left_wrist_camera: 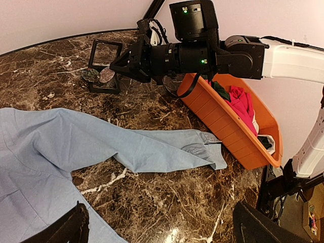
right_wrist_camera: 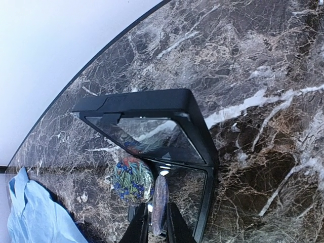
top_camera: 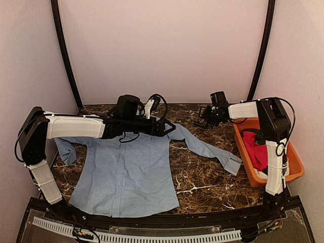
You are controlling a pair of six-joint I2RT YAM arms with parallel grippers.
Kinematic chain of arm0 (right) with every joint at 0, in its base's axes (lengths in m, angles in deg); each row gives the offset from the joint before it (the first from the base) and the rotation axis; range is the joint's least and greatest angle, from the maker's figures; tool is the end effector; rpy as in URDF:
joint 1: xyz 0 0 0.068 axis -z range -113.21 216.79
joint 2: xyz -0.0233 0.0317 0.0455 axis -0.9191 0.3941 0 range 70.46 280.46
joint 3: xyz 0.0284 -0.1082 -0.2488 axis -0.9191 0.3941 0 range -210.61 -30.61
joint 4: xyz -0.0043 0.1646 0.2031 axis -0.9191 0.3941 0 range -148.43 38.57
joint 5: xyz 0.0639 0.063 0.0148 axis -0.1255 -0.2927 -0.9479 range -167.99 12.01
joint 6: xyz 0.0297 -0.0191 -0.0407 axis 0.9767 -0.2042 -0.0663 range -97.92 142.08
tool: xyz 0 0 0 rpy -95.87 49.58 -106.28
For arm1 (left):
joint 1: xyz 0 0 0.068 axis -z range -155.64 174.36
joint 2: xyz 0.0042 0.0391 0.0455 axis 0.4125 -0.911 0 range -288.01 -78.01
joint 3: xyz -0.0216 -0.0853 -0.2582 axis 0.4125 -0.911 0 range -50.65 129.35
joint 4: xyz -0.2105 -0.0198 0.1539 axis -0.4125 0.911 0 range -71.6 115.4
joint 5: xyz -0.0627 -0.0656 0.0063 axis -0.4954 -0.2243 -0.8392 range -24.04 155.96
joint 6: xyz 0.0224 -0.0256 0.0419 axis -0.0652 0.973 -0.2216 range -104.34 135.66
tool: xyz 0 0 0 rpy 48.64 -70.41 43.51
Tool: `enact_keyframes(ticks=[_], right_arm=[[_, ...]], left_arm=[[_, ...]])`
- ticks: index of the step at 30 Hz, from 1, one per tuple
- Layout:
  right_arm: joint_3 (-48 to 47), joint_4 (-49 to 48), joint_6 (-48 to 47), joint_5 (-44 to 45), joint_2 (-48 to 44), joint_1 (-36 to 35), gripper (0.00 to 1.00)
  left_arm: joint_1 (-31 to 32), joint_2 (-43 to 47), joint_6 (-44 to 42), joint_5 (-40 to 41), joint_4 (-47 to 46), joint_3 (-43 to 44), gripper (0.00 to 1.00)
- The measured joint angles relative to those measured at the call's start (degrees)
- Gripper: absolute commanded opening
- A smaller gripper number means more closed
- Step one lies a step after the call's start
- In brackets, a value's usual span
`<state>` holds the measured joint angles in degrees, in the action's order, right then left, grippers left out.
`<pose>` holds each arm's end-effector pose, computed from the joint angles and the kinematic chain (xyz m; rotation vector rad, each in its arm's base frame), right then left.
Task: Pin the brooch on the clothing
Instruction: Pick up the brooch from the brooch box.
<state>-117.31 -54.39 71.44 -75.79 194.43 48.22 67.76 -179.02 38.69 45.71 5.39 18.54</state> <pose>0.4565 0.1520 0.1596 0.6456 2.2675 0.5586 0.2909 -0.2921 0.2596 0.6125 1.9464 -1.0960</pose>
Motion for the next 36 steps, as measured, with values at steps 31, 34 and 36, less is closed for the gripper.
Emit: enact_keyframes(ticks=[31,34,36], right_arm=[[3.52,0.39,-2.73,-2.05,-4.57,-0.09,0.0],[4.55,0.5,-4.79,-2.25,-10.27,-0.52,0.0],[5.2,0.22,-6.4,-2.67,-14.53,-1.01,0.0]], left_arm=[[0.0,0.0,-0.37,-0.04,0.0,-0.02,0.99],[0.02,0.0,-0.35,-0.13,-0.02,0.0,0.99],[0.0,0.0,-0.33,-0.37,-0.02,-0.02,0.99]])
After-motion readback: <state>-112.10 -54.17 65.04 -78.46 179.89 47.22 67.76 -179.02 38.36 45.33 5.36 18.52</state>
